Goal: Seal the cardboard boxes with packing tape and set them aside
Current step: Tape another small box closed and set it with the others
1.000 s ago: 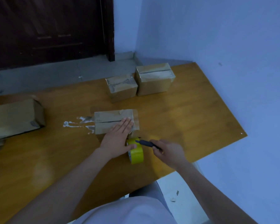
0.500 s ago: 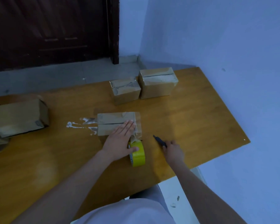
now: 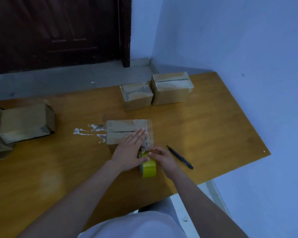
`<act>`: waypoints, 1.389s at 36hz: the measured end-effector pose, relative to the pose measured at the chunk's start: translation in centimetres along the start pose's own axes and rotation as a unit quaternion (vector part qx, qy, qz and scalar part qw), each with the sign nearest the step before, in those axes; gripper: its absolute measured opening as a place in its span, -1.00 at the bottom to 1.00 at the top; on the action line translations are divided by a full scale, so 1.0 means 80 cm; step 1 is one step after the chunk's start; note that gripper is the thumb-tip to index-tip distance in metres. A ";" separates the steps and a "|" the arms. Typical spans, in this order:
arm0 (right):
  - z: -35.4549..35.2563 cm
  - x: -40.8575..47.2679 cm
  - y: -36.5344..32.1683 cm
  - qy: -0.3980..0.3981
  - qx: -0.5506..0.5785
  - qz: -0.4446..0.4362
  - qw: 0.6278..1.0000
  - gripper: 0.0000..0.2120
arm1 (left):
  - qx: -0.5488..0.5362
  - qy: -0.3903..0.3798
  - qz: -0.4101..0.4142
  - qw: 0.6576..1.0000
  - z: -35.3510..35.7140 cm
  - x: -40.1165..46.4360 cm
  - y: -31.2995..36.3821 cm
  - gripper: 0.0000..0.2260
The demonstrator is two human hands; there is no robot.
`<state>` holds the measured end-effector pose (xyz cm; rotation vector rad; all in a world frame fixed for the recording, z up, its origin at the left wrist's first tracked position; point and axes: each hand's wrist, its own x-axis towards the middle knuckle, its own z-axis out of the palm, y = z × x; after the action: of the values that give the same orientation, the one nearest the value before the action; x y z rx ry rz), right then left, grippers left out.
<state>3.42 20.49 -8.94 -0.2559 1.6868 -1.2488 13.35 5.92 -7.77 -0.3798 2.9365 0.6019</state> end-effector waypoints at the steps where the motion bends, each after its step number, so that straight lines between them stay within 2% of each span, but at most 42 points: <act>1: 0.000 -0.003 -0.002 -0.005 0.006 0.007 1.000 -0.81 | -0.034 0.011 -0.007 0.999 -0.001 0.001 0.001 -0.20; 5: 0.001 -0.010 -0.007 -0.003 0.019 0.026 0.999 -0.93 | -0.136 0.076 -0.054 0.986 -0.001 0.009 0.005 -0.45; 14: 0.003 -0.030 0.010 0.069 0.002 -0.036 0.997 -0.87 | -0.095 0.182 -0.071 0.976 0.023 0.021 0.009 -0.65; 19: -0.011 -0.032 0.007 0.096 0.007 -0.047 0.994 -0.93 | -0.078 0.176 -0.050 0.980 0.028 0.017 0.002 -0.56; 25: -0.024 -0.028 0.005 0.112 0.023 -0.043 0.992 -0.86 | -0.111 0.190 -0.006 0.976 0.036 0.013 -0.010 -0.67; 31: -0.025 -0.026 0.005 0.110 0.039 -0.037 0.992 -0.90 | -0.112 0.211 0.048 0.970 0.038 0.012 -0.014 -0.75; 36: -0.025 -0.025 0.006 0.115 0.041 -0.035 0.992 -0.87 | -0.131 0.216 0.061 0.966 0.039 0.013 -0.014 -0.78; 44: -0.027 -0.021 0.007 0.138 0.050 -0.030 0.989 -0.90 | -0.154 0.181 0.069 0.969 0.033 0.010 -0.017 -0.77; 48: -0.026 -0.020 -0.001 0.147 0.057 -0.027 0.987 -0.91 | -0.154 0.159 0.085 0.971 0.027 0.008 -0.020 -0.93; 50: -0.026 -0.018 -0.003 0.152 0.060 -0.026 0.986 -0.91 | -0.148 0.145 0.091 0.974 0.025 0.007 -0.020 -0.89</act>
<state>2.43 22.59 -7.91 -0.0376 1.8628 -1.4816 13.37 5.14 -10.27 -0.2432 3.1854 1.1053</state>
